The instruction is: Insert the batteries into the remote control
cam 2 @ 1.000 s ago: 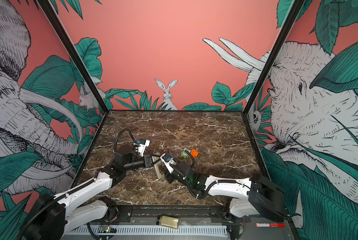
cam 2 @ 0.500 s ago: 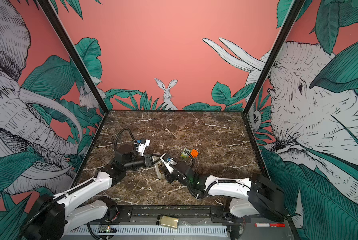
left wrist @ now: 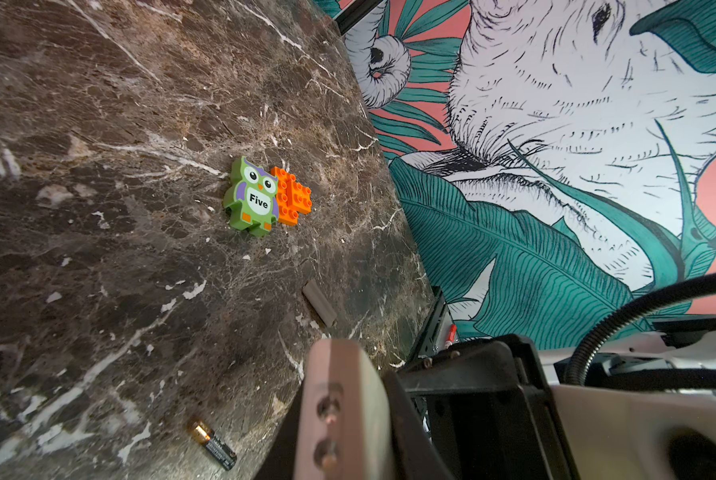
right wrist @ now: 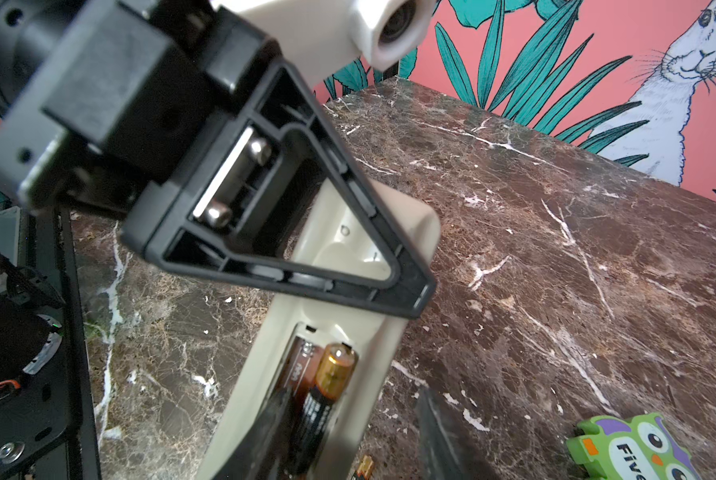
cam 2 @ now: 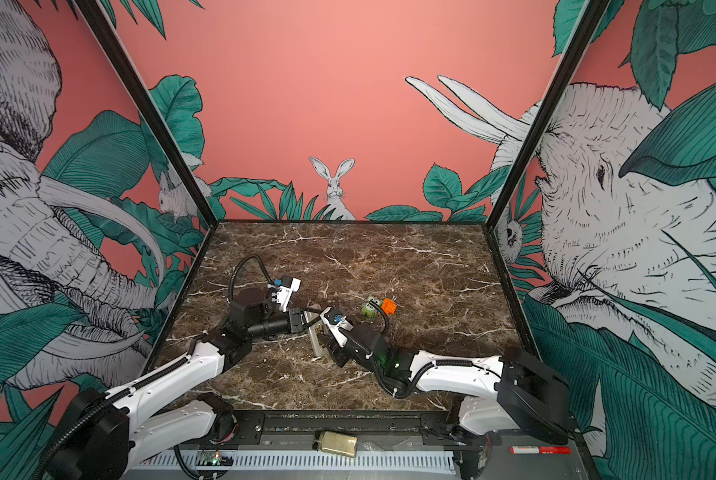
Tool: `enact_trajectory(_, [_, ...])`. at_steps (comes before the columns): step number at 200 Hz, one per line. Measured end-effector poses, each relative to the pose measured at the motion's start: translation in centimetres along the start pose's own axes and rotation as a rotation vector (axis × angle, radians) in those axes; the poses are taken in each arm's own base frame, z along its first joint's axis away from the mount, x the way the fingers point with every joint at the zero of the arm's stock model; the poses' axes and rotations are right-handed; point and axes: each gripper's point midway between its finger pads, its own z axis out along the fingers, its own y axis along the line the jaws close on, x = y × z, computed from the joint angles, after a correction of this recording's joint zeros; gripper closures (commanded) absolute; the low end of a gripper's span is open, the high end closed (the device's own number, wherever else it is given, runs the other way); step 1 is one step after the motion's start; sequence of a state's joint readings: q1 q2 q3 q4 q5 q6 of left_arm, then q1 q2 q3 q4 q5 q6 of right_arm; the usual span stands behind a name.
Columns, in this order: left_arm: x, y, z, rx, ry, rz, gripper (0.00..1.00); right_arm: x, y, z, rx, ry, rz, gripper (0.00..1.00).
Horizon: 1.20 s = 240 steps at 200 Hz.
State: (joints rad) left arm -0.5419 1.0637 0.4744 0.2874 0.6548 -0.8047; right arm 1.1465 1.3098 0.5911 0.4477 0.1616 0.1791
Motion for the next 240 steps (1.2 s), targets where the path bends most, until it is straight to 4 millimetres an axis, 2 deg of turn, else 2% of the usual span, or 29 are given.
enact_trajectory(103, [0.05,-0.04,0.0,0.002,0.003,0.002,1.0,0.59,-0.03,-0.22,-0.005,0.013,-0.002,0.44])
enact_trajectory(240, [0.18,-0.12,0.01,0.007,0.009,0.003,1.0,0.44,0.58,-0.69,-0.046,-0.004,-0.005,0.39])
